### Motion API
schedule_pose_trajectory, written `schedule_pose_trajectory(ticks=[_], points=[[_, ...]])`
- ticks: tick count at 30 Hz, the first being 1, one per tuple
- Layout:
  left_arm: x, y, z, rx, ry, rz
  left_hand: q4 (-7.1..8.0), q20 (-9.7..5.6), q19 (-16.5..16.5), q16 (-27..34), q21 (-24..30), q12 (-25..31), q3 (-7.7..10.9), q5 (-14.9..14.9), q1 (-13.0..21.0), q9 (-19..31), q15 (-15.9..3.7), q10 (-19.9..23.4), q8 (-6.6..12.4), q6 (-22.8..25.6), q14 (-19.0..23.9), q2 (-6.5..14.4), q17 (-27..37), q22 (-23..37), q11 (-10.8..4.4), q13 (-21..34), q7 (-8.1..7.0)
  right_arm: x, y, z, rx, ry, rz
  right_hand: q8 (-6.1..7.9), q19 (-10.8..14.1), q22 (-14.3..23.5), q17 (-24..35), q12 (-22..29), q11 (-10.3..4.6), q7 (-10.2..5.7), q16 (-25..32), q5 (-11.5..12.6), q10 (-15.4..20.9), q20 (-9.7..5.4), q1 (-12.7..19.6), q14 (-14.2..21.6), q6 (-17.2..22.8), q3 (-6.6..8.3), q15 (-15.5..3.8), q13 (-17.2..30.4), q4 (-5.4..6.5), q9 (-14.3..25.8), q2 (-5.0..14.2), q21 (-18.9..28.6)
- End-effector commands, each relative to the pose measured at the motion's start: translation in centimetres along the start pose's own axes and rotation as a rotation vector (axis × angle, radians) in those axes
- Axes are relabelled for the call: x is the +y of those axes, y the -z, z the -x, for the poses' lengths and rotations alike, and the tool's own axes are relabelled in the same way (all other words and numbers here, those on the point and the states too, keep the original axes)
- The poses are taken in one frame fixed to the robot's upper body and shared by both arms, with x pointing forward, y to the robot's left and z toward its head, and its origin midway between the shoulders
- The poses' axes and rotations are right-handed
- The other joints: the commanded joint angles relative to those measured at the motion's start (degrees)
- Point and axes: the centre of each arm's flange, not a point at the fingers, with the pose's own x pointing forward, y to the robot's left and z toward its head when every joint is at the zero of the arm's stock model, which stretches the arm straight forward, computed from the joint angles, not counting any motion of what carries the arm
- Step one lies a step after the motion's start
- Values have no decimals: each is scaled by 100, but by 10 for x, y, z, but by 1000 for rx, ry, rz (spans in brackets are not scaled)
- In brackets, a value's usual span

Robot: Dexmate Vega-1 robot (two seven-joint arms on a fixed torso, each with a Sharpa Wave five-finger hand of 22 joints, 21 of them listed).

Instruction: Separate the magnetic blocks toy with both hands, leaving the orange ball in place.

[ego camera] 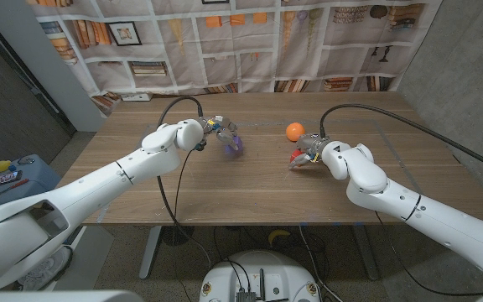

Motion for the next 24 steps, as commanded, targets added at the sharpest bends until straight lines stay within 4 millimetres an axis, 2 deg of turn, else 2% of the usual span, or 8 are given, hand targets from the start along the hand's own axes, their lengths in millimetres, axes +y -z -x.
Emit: schedule_pose_trajectory(ticks=[1, 5, 24], points=[[0, -3, 1, -7, 12, -18, 12, 6, -33, -11, -20, -20, -70, 44, -124, -12, -262, -78, -79, -150, -77, -118, 13, 12, 4, 27, 13, 0, 2, 1, -9, -4, -11, -34, -31, 24, 11, -1, 44, 9, -38, 29, -70, 19, -92, -48, -82, -44, 37, 19, 12, 10, -6, -5], [1, -4, 1, -6, 18, -28, 27, 2, -55, -16, -25, -18, -127, 31, -217, -28, -245, -122, -134, -300, -130, -198, 14, 11, 28, 28, 62, -1, 2, 0, -7, -3, -19, -55, -49, 24, 15, 3, 48, 11, -45, 37, -94, 29, -145, -65, -114, -61, 71, 21, 28, 10, -7, -5], [-2, -10, -10, -3, 110, -77, 42, 132, -368, -35, -81, -45, -147, 50, -356, -106, -26, -592, -273, -1107, -515, -174, 19, 6, 240, 31, 233, -1, 5, -2, -14, 14, -51, -89, -70, 25, 27, 32, 50, 27, -49, 60, -121, 51, -317, -76, -131, -111, 74, 25, 79, 11, 7, 6]])
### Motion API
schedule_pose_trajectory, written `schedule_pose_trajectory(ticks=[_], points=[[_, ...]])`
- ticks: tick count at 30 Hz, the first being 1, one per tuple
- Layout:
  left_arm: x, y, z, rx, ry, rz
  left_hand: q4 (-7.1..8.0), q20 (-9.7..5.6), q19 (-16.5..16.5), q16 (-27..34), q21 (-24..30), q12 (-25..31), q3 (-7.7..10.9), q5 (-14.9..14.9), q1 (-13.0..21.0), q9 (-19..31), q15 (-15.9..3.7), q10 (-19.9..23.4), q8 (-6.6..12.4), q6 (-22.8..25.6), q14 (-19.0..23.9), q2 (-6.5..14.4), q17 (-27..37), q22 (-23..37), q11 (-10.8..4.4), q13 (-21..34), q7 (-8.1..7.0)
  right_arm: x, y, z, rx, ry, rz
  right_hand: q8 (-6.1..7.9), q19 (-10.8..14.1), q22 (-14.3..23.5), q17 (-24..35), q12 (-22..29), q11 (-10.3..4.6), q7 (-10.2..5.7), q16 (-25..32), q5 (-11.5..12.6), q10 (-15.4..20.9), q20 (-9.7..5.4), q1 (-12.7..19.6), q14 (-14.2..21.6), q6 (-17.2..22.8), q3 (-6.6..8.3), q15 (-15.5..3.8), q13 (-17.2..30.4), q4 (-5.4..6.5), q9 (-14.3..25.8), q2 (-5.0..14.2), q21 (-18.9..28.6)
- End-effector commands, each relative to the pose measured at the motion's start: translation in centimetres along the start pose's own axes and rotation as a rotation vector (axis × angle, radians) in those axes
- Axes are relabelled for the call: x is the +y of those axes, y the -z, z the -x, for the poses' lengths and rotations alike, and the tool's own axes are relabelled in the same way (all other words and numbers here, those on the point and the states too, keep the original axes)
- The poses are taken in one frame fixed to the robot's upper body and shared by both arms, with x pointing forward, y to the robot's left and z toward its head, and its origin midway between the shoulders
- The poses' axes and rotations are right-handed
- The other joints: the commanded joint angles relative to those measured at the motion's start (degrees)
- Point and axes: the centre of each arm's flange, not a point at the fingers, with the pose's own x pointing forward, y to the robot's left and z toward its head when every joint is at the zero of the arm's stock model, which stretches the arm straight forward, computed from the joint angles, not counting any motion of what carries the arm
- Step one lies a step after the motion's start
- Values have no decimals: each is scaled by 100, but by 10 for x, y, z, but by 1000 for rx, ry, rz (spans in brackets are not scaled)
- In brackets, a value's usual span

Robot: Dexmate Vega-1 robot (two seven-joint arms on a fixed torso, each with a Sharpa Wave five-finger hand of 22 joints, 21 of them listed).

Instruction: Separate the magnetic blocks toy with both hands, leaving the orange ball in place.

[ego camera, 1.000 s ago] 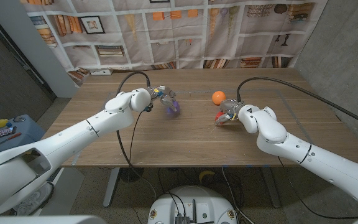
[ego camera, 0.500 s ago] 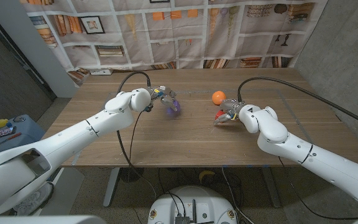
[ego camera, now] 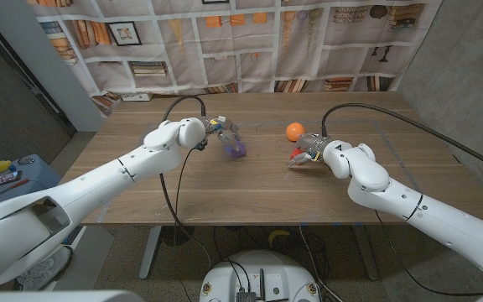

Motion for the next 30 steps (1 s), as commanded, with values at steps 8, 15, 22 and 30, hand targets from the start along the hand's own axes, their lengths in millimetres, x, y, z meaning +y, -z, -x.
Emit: schedule_pose_trajectory(ticks=[8, 15, 22, 30], points=[[3, 0, -7, -1, 61, -16, 51, 47, -359, -3, -41, 13, -117, 9, -332, -53, 29, -371, -34, -706, -336, -88, 23, -4, 126, 30, 103, -1, 4, -1, -14, 14, -24, -100, -41, 25, 36, 47, 39, 58, -11, 79, -64, 0, -198, -54, -164, -76, 36, 28, 24, 8, -56, 8], [7, 2, -5, -11, 78, 6, 64, 86, -617, -24, -58, 19, -175, -15, -535, -81, 142, -586, -25, -1078, -670, -157, 21, -14, 283, 25, 200, -3, 5, 0, -25, 20, -35, -266, -94, 25, 51, 46, 64, 124, -24, 106, -152, 23, -425, -94, -474, -165, 61, 31, 84, -1, -93, 5], [8, 8, -2, -20, 69, 49, 80, 119, -727, -13, -63, 27, -189, -16, -615, -88, 205, -645, -22, -1208, -743, -153, 20, -16, 334, 23, 227, -5, 6, 1, -29, 36, -53, -386, -130, 25, 61, 63, 77, 183, -27, 121, -175, 49, -593, -107, -680, -228, 72, 33, 132, -13, -106, 5], [7, 11, -3, -19, 76, 59, 95, 144, -771, -1, -51, 35, -193, -14, -680, -91, 226, -683, -16, -1297, -777, -130, 19, -17, 353, 22, 257, -8, 6, 0, -34, 31, -59, -428, -168, 25, 67, 65, 96, 172, -42, 130, -210, 83, -693, -148, -720, -262, 94, 34, 159, -22, -106, 0]])
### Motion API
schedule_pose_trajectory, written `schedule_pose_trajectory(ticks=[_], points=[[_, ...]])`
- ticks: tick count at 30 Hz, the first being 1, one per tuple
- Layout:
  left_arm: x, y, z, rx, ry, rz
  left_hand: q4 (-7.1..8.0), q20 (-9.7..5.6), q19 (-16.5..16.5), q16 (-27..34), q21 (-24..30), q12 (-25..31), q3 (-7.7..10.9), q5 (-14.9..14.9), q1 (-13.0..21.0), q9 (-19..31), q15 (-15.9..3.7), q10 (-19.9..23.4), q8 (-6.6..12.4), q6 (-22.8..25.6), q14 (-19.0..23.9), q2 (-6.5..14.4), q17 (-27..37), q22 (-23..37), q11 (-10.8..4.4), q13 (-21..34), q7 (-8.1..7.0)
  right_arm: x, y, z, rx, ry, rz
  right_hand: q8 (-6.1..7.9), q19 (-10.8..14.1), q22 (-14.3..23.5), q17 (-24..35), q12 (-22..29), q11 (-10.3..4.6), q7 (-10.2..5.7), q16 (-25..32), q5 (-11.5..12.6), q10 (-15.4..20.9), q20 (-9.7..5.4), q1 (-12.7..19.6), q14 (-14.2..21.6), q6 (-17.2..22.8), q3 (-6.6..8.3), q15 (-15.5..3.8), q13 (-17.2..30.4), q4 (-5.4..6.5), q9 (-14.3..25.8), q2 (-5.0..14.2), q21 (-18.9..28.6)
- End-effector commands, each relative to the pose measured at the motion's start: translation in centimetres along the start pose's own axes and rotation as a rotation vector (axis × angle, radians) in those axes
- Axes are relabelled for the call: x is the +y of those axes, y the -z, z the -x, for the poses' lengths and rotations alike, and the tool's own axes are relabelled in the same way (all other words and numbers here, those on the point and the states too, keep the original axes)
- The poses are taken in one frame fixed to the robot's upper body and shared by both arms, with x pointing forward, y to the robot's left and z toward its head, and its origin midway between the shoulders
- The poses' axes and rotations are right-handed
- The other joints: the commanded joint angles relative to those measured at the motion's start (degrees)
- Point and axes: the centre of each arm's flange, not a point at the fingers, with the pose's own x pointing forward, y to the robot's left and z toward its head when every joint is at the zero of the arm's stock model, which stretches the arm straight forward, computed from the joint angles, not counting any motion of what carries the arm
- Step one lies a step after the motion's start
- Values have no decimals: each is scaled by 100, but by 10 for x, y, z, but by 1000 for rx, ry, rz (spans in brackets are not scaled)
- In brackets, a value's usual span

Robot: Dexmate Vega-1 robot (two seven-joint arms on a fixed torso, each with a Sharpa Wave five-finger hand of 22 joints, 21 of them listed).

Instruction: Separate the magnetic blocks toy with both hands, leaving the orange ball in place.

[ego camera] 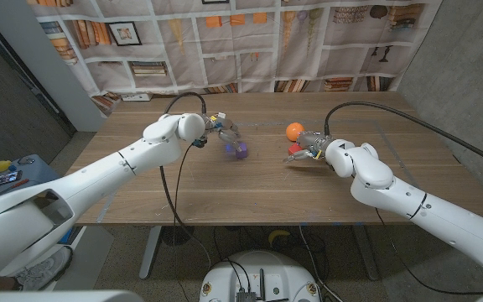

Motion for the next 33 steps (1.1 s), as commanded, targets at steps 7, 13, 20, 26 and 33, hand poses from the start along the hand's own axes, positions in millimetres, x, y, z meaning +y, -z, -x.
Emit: schedule_pose_trajectory(ticks=[7, 13, 20, 26, 33], points=[[-3, 13, 3, 1, -1, 80, 23, 42, -74, -3, 7, 32, -15, -11, -110, 12, 50, -105, -26, -166, -119, 36, 20, 15, 27, 21, -11, -6, 2, 4, -8, 2, -24, -130, -75, 25, 17, 32, 39, 4, -14, 48, -73, 54, -116, -109, -201, -65, 23, 4, 33, -12, 21, -9], [-4, 22, 6, 1, -16, 149, 35, -3, -151, -5, 1, 37, -13, -12, -174, 10, 95, -156, -34, -331, -189, 72, 18, 13, 43, 21, -61, -7, 4, 7, -12, 1, -47, -244, -118, 24, 20, 35, 63, 51, -22, 58, -108, 83, -200, -136, -376, -98, 31, 3, 47, -50, 15, -11], [-4, 29, 11, 3, -35, 194, 42, -13, -192, -3, 6, 42, -12, -13, -230, 6, 132, -194, -51, -519, -239, 99, 17, 11, 54, 20, -69, -7, 3, 10, -10, -8, -64, -361, -194, 23, 19, 40, 83, 131, -35, 70, -143, 129, -272, -175, -514, -128, 75, 2, 50, -111, 6, -22], [-7, 37, 15, 0, -55, 269, 45, -22, -189, 9, 21, 49, -8, -14, -272, 2, 127, -212, -52, -656, -244, 124, 15, 9, 85, 19, -54, -7, 1, 15, -9, -1, -78, -451, -201, 22, 18, 40, 104, 178, -39, 77, -173, 130, -310, -189, -604, -142, 81, -1, 47, -171, 9, -11], [-10, 47, 22, -16, -91, 373, 48, -67, -175, 16, 36, 65, 0, -16, -322, -3, 117, -203, -58, -844, -256, 161, 13, 7, 84, 17, -113, -6, 4, 19, -29, 33, -127, -560, -191, 21, 15, 57, 105, 114, -27, 85, -156, 137, -336, -163, -735, -149, 77, -4, 39, -240, 18, 3]])
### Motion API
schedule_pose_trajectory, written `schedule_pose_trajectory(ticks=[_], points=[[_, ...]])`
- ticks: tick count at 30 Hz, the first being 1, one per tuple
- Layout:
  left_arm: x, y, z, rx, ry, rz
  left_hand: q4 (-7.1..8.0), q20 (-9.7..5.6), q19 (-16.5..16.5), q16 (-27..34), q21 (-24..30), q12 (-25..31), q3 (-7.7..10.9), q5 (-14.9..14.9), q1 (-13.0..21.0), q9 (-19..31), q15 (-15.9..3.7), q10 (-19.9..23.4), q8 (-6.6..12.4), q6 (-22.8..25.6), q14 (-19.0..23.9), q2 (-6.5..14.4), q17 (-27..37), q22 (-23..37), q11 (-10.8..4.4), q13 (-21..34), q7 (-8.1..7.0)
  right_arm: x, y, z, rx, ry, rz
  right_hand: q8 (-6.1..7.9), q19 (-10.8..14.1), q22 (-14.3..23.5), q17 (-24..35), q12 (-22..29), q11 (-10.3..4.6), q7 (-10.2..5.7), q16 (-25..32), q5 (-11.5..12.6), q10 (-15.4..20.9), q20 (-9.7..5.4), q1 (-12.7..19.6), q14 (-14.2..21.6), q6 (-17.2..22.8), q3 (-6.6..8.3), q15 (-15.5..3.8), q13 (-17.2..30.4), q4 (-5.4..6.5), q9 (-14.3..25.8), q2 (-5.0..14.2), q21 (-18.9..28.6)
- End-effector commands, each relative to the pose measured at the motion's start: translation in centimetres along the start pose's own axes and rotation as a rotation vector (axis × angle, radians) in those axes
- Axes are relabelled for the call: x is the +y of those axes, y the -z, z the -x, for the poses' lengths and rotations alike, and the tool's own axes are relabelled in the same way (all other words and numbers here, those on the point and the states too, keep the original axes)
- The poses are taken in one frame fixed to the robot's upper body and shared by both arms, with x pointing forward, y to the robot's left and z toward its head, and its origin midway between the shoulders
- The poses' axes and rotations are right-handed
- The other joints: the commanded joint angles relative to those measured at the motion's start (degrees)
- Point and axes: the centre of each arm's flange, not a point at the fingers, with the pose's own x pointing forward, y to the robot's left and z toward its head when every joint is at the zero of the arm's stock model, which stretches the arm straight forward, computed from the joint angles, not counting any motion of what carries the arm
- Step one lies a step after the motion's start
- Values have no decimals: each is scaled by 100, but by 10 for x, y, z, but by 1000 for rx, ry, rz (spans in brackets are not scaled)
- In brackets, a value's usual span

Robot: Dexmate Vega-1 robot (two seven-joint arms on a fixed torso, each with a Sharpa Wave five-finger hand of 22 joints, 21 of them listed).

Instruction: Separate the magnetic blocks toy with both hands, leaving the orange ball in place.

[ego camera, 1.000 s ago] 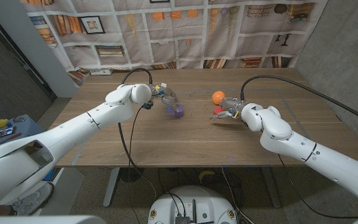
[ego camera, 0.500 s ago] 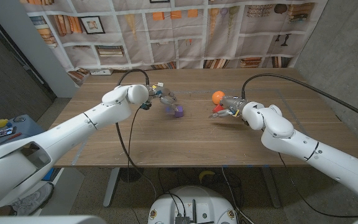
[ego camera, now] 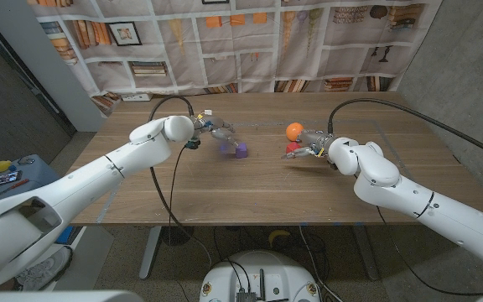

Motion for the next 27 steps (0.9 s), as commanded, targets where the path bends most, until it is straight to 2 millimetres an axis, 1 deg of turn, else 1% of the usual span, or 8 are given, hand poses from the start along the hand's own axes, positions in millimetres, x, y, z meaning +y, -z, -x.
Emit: schedule_pose_trajectory(ticks=[1, 5, 15, 16, 18, 24, 26, 27], points=[[-1, 17, 11, -19, -51, 154, 25, -61, -41, 15, 36, 43, 24, -16, -79, -5, 5, -20, -11, -130, -73, 7, 13, 5, -8, 17, -32, 1, 3, 7, -24, 38, -61, -89, -26, 21, 16, 57, 26, -18, 16, 41, -25, 9, -57, -25, -112, -25, 5, 16, 5, -46, -10, 24], [-1, 21, 16, -24, -70, 188, 27, -74, -42, 8, 39, 38, 25, -17, -106, -8, -28, -43, -6, -198, -104, 22, 11, 4, -29, 16, -41, 1, 6, 9, -44, 63, -98, -117, -22, 21, 15, 61, 19, -39, 17, 43, -23, 12, -66, -22, -127, -26, 10, 14, 2, -74, -4, 28], [-5, 34, 28, -44, -135, 310, 36, -122, 3, 29, 59, 52, 25, -23, -169, -13, -73, -29, 31, -223, -72, 55, 8, 3, -42, 14, -71, 4, 19, 13, -68, 119, -190, -235, -52, 19, 15, 74, 11, -241, 27, 42, 3, 4, -136, -10, -203, -33, -13, 0, 14, -187, 47, 25], [-5, 35, 29, -45, -144, 321, 39, -141, 30, 37, 69, 61, 28, -25, -192, -15, -106, -9, 46, -215, -49, 74, 6, 3, -113, 12, -109, 4, 20, 13, -74, 125, -197, -247, -50, 19, 15, 85, 0, -259, 30, 41, 30, 5, -145, -4, -206, -33, -9, -2, 15, -202, 55, 26], [-6, 37, 31, -48, -157, 341, 39, -148, 75, 44, 83, 72, 32, -27, -223, -18, -147, 15, 70, -181, -22, 96, 4, 2, -186, 10, -175, 4, 23, 13, -71, 137, -220, -277, -49, 18, 14, 96, -6, -343, 32, 39, 61, 4, -163, 1, -224, -34, -11, -7, 18, -233, 70, 29], [-7, 43, 34, -63, -178, 378, 37, -171, 109, 41, 89, 74, 40, -28, -251, -20, -230, 24, 76, -181, -15, 127, 1, 2, -227, 8, -264, 3, 32, 13, -82, 181, -272, -298, -75, 17, 13, 107, -2, -397, 31, 36, 97, -7, -185, -2, -211, -35, -12, -14, 22, -269, 90, 21], [-8, 45, 35, -67, -191, 392, 36, -191, 116, 35, 88, 73, 48, -28, -264, -21, -245, 23, 73, -197, -22, 151, 0, 1, -221, 6, -337, 2, 35, 12, -84, 181, -304, -324, -60, 15, 14, 116, -18, -447, 42, 33, 129, -9, -209, 20, -221, -34, -28, -20, 30, -299, 115, 28], [-8, 46, 36, -69, -195, 395, 36, -192, 119, 33, 88, 72, 51, -27, -266, -22, -245, 21, 73, -198, -26, 158, 0, 1, -216, 6, -350, 1, 37, 12, -92, 187, -313, -359, -82, 15, 15, 104, -18, -467, 35, 29, 109, -8, -234, 0, -267, -37, -21, -25, 40, -323, 132, 21]])
